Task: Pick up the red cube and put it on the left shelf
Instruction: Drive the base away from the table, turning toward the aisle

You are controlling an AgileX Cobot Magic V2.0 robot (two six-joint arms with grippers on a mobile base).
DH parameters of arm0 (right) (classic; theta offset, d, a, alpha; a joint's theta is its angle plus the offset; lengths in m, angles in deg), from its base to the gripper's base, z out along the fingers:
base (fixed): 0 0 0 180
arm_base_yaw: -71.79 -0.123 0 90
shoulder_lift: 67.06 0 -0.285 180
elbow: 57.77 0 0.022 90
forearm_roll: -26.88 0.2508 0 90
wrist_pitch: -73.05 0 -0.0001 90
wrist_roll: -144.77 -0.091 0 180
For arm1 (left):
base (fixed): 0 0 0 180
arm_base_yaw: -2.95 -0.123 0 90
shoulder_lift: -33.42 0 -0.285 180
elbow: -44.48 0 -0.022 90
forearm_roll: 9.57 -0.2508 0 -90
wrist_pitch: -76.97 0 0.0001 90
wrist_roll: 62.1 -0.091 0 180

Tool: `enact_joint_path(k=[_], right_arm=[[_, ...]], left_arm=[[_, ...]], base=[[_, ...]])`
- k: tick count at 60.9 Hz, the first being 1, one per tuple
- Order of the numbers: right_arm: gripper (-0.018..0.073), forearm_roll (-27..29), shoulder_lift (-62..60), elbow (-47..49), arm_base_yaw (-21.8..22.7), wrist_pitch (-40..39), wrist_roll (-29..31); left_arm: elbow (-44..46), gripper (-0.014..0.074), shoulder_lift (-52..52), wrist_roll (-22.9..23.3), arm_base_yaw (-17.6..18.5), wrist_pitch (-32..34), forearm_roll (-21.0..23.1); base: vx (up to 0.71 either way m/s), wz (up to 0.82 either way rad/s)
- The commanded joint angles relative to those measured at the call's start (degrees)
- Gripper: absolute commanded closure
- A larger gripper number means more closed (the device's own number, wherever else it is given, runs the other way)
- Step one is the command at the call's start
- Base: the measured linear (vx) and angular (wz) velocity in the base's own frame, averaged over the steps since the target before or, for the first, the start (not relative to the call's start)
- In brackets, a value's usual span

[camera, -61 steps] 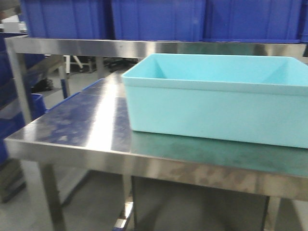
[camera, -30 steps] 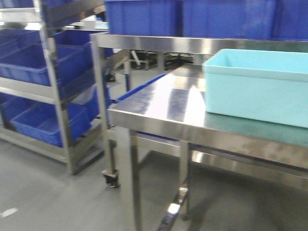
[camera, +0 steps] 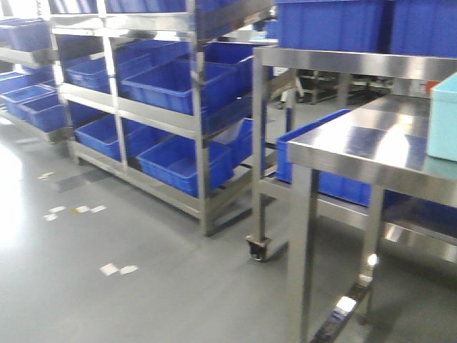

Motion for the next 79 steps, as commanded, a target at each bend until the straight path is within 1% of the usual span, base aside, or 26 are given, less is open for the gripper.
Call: enact_joint_path(k=[1,42,79], right_arm=[[0.0500,-0.7,0.1,1.7,0.3,-4.8,0.4],[0.0500,-0.7,0.1,1.7,0.3,-4.8,0.4],[0.0500,-0.7,0.1,1.7,0.3,-4.8,0.4]], left_arm=[[-1.3,0.0491,0.5,0.0,0.0,5.2,0.3],[-1.3,0.0491,0.5,0.0,0.0,5.2,0.3],[-1.3,0.0491,0.5,0.0,0.0,5.2,0.3]], base=[[-0.14,0.52],[-0.14,0.47],[-0.12,0.33]])
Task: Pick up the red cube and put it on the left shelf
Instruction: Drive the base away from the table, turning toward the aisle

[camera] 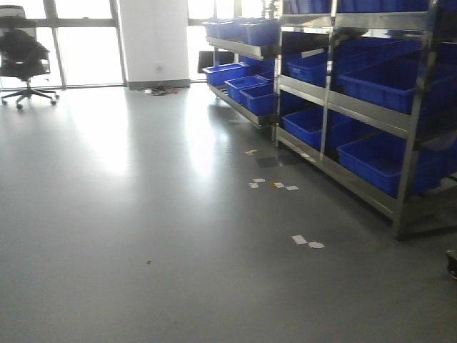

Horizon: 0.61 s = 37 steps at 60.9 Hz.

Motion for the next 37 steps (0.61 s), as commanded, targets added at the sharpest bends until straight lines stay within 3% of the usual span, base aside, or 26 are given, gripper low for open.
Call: enact_joint_path(k=[1,37], right_arm=[[0.0500,-0.7,0.1,1.7,0.3,-4.8,0.4],[0.0500,-0.7,0.1,1.7,0.3,-4.8,0.4]], left_arm=[[-1.3,0.0491,0.5,0.0,0.0,5.2,0.3],[-1.3,0.0491,0.5,0.0,0.0,5.2,0.3]], base=[[-0.16,0.15],[-0.12,0.47]])
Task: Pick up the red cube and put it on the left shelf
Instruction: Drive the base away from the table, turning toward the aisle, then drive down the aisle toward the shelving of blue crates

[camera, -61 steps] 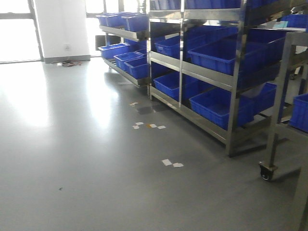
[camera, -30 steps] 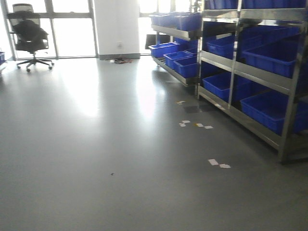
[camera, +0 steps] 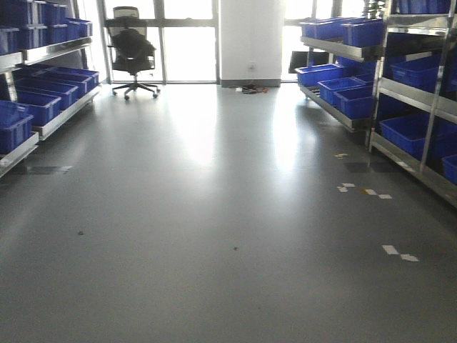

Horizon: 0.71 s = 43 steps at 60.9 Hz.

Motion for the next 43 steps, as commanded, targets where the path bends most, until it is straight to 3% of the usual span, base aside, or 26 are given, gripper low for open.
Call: enact_joint_path(k=[1,43], right_arm=[[0.0500,-0.7,0.1,1.7,0.3,-4.8,0.4],[0.0500,-0.7,0.1,1.7,0.3,-4.7,0.4]], left_arm=[[-1.3,0.0491,0.5,0.0,0.0,5.2,0.3],[-1.3,0.0491,0.5,0.0,0.0,5.2,0.3]], base=[[-0.08,0.45],[0.04,0.22]])
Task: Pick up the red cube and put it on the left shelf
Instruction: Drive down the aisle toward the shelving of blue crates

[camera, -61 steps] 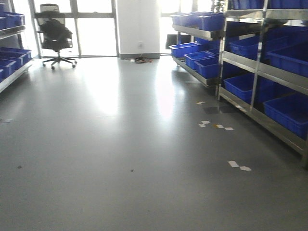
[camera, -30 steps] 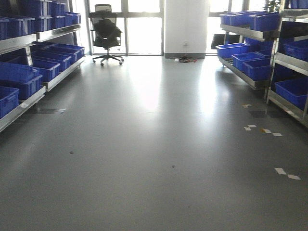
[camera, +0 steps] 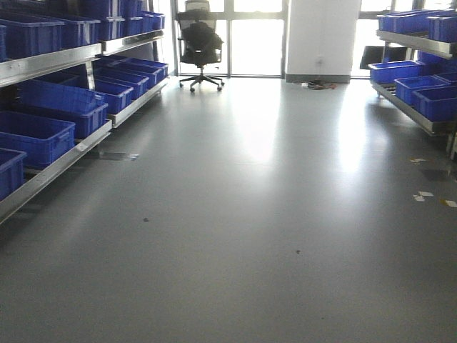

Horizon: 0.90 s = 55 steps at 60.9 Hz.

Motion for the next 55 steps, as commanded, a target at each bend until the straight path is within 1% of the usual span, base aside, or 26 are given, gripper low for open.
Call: enact_joint_path(k=[1,12,21,55], right_arm=[[0.0500,-0.7,0.1,1.7,0.3,-4.6,0.4],[0.0500,-0.7,0.1,1.7,0.3,-4.6,0.4],[0.0500,-0.7,0.1,1.7,0.3,-4.6,0.4],[0.0500,-0.7,0.1,1.7,0.3,-4.6,0.4]], left_arm=[[-1.3,0.0491,0.5,0.0,0.0,5.2,0.3],[-1.3,0.0491,0.5,0.0,0.0,5.2,0.3],[-1.3,0.0491,0.5,0.0,0.0,5.2,0.3],[-1.3,0.0491,0.5,0.0,0.0,5.2,0.3]], base=[[0.18,0.26],[0.20,0.27],[0.27,0.07],[0.41,-0.08]])
